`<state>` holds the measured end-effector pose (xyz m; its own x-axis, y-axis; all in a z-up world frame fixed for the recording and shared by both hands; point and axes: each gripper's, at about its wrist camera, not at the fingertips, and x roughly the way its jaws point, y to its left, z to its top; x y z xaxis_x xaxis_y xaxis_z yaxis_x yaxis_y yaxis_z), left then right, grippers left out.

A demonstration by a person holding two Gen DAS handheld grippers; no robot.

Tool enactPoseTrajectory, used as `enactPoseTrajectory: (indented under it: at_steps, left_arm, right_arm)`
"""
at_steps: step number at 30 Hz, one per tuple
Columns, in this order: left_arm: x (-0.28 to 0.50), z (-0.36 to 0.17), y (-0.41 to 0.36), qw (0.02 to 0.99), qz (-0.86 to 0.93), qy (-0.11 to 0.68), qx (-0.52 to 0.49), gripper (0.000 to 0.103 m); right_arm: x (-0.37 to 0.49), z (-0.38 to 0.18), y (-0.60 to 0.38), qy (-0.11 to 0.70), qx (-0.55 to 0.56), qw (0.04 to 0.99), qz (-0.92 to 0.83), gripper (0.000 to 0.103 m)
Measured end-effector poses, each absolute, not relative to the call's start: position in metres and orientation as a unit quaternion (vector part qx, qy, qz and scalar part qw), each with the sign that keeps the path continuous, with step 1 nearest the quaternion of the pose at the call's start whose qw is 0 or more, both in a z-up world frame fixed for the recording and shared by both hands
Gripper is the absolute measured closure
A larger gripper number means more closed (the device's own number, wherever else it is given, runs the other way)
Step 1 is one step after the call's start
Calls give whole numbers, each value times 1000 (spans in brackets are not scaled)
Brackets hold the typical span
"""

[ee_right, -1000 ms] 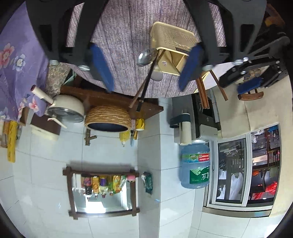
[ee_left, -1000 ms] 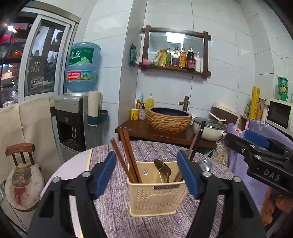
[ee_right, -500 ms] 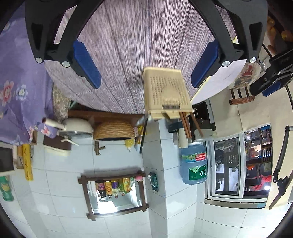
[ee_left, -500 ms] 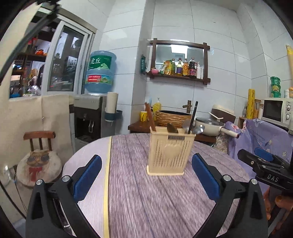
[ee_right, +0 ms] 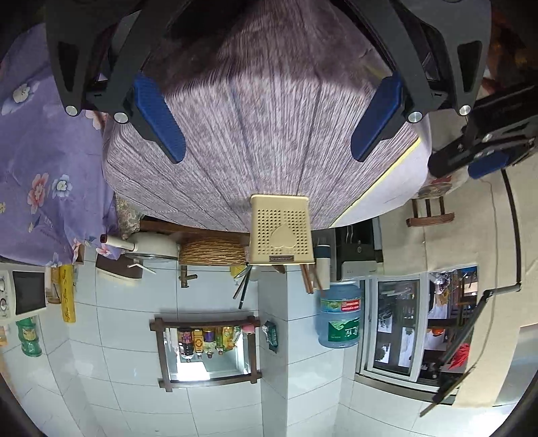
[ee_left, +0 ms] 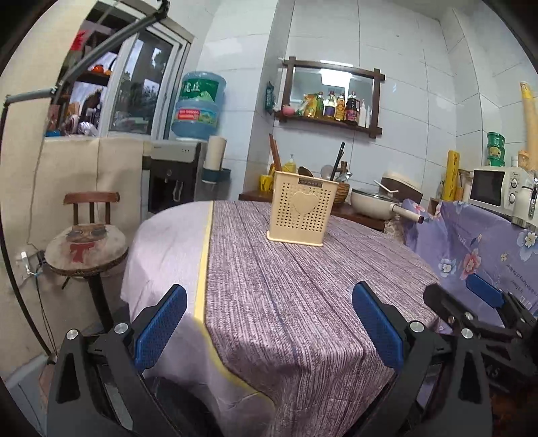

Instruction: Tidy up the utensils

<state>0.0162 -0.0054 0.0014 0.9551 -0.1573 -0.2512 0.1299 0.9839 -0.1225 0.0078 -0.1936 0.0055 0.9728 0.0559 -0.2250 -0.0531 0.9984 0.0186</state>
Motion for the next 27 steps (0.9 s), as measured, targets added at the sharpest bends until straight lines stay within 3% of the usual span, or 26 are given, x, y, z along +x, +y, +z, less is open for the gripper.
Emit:
enactPoseTrajectory:
  at_steps: [7, 27]
  left_arm:
    - [0, 7, 3, 992, -46, 92, -72, 6]
    - [-9, 4, 2, 993, -38, 88, -74, 5]
  right_arm:
    - [-22, 7, -185, 92, -24, 995, 33, 6]
    - [-17, 12, -193, 91, -14, 995, 32, 6]
